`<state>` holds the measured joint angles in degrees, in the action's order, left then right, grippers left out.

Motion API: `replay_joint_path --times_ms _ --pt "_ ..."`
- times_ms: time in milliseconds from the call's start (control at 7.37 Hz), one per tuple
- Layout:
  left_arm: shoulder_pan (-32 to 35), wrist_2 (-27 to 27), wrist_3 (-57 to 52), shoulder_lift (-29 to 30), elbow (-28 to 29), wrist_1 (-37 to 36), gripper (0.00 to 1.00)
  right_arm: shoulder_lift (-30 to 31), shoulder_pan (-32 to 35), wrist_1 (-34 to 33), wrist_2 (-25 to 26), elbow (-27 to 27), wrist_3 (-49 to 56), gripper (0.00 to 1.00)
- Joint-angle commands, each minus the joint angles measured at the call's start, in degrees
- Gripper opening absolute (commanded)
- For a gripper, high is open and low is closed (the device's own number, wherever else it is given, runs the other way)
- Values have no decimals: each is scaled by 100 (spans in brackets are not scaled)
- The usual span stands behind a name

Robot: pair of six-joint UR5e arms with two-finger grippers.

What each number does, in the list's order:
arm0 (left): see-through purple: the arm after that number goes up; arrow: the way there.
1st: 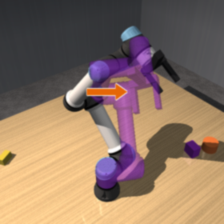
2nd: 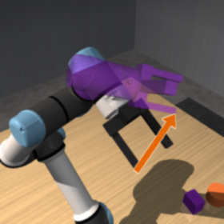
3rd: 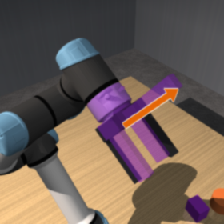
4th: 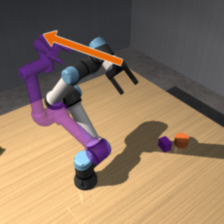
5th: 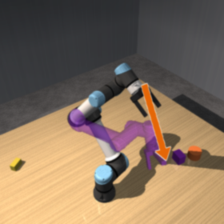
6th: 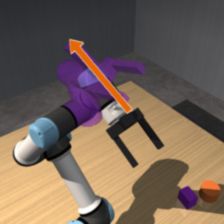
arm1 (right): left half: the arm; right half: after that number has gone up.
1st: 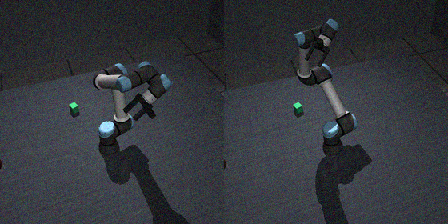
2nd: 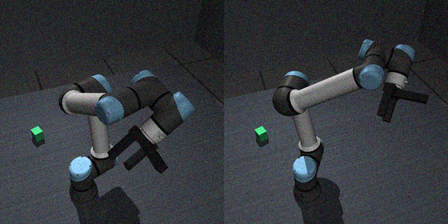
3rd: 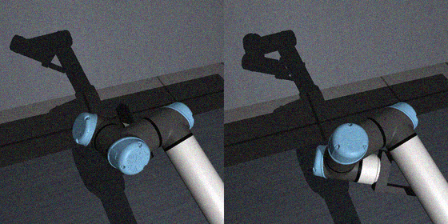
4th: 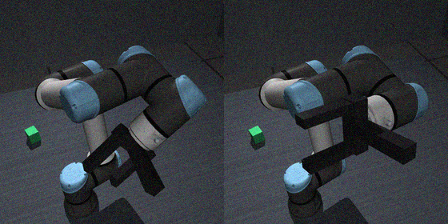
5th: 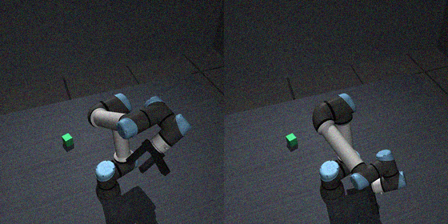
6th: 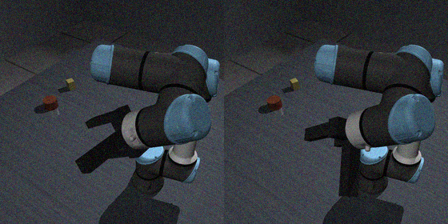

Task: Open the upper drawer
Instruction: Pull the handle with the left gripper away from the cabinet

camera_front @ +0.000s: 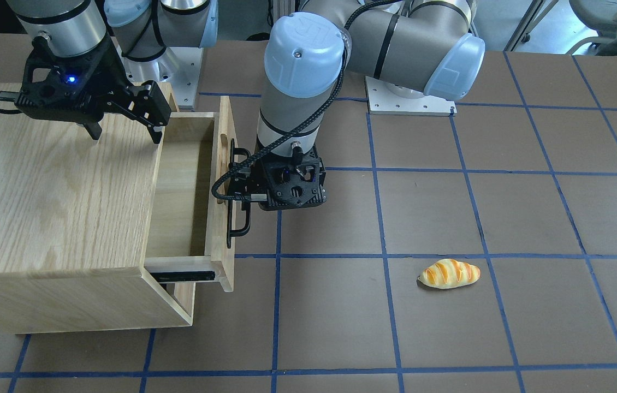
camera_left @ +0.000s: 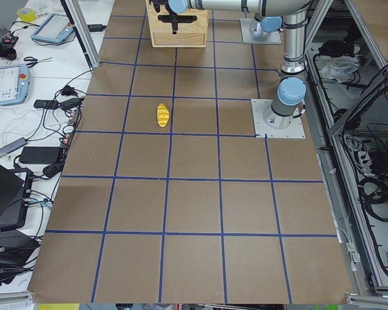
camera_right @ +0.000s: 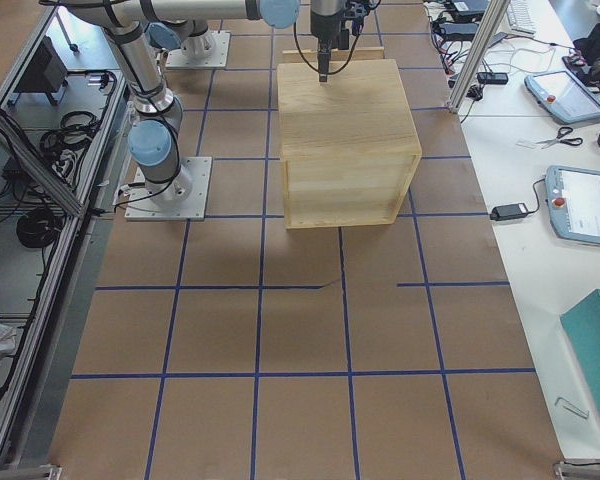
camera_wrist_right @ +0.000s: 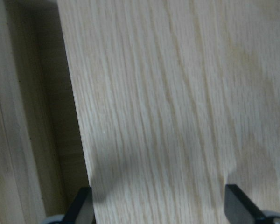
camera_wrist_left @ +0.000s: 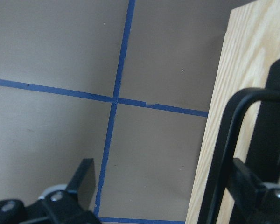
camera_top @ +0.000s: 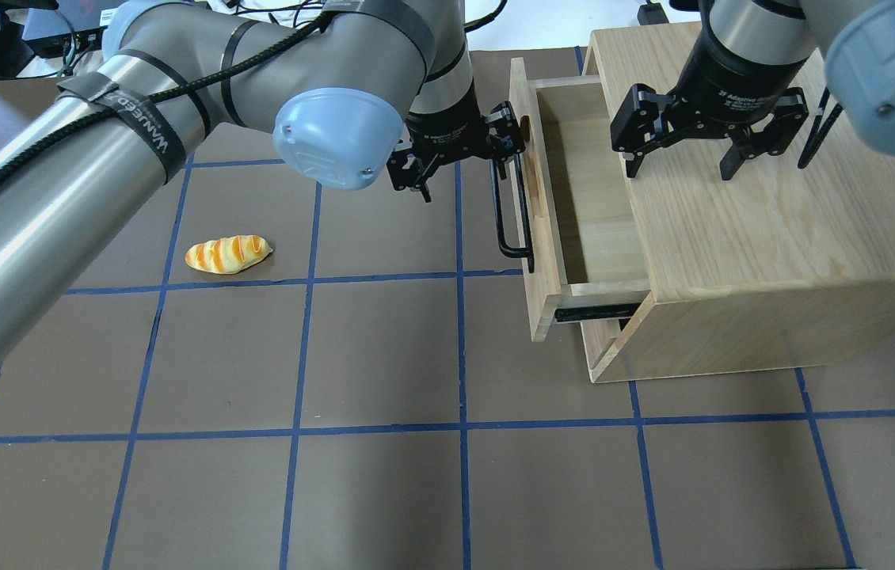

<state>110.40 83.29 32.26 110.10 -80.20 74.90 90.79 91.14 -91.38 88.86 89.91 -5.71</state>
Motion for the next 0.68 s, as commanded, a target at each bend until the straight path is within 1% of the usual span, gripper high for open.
replay_joint_path --times_ms 0,543 --pt "-142 12 -167 -76 -13 129 100 0 0 -3 0 0 0 100" --pt "-326 39 -413 -217 -30 297 100 0 0 -3 0 0 0 100"
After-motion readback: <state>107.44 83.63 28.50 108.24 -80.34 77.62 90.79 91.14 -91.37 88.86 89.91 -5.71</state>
